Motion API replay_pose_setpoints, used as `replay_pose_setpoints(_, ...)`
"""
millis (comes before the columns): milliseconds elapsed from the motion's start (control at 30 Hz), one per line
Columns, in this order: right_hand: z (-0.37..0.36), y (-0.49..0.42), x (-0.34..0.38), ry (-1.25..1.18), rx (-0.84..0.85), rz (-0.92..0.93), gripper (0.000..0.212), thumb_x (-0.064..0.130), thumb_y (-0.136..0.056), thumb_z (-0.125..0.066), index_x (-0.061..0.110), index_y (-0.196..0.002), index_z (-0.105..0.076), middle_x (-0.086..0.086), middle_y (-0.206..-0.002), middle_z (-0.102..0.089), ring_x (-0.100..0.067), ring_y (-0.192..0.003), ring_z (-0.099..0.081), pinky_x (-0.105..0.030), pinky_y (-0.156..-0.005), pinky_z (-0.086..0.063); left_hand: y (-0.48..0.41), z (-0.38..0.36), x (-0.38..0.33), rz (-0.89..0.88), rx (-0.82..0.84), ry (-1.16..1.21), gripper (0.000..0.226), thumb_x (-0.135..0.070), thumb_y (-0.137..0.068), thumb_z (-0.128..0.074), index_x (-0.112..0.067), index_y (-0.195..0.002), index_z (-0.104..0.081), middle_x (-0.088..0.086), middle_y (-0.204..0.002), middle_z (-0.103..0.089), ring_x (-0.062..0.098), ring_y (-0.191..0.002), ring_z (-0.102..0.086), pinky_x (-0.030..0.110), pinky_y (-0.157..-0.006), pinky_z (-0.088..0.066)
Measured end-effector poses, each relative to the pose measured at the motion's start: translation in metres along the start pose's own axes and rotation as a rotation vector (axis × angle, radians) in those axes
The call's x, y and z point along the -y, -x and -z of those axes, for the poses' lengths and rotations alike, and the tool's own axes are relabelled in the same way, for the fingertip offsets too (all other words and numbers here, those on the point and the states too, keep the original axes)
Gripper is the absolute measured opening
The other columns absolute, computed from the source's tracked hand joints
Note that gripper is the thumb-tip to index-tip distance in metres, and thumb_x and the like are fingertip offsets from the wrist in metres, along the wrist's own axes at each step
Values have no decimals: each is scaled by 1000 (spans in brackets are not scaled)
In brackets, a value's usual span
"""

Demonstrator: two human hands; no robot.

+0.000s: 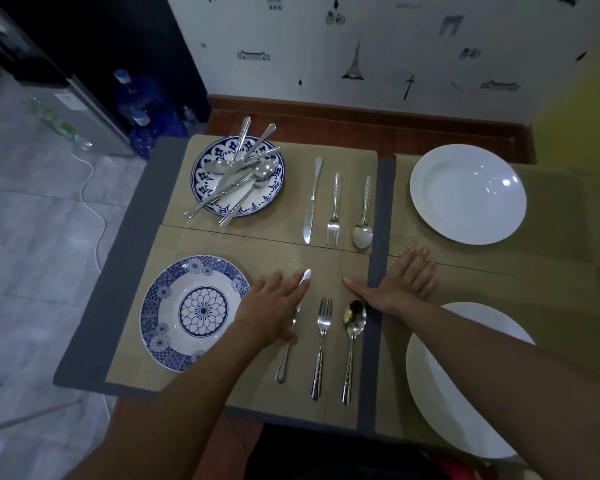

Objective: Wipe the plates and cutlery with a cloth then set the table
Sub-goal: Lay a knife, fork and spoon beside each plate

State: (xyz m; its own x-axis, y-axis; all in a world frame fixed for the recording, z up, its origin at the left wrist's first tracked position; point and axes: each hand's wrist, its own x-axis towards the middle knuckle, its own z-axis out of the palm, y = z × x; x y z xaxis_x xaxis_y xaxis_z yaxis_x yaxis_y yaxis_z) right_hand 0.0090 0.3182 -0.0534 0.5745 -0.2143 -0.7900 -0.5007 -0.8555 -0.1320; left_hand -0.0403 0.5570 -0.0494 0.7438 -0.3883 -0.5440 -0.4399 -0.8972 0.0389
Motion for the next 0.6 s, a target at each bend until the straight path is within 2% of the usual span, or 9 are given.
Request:
replay_pose_setpoints(267, 0, 2, 0, -2, 7, 6, 163, 104, -53, -47, 7, -142, 49, -16, -148, 57, -38, -141, 48, -54, -118, 23, 25, -22, -7, -5, -14, 91, 119, -67, -78, -66, -19, -160, 6, -3, -168, 7, 27, -155, 3, 43, -123, -6)
replay_pose_setpoints(400, 0, 0, 0, 2, 5, 5, 163, 105, -53, -47, 8, -142, 49, -16, -148, 58, -38, -140, 48, -55, -118, 23, 30, -25, -6, -31, -32, 119, 119, -65, -76, -70, -19, -160, 0, -2, -168, -1, 27, -155, -1, 42, -124, -6)
replay_pose_setpoints(500, 0, 0, 0, 7, 7, 6, 163, 105, -52, -47, 8, -141, 49, -16, -147, 58, -37, -140, 49, -55, -118, 24, 31, -26, -4, -52, -77, 145, 118, -65, -65, -79, -17, -158, -24, -1, -164, -25, 30, -152, -22, 44, -120, -21)
replay_pose_setpoints(600, 0, 1, 0, 11, 10, -1, 164, 106, -51, -45, 7, -141, 49, -16, -148, 57, -37, -141, 49, -55, -118, 24, 30, -28, -2, -63, -141, 94, 116, -70, -40, -87, -17, -138, -56, -2, -144, -57, 29, -131, -56, 42, -101, -49)
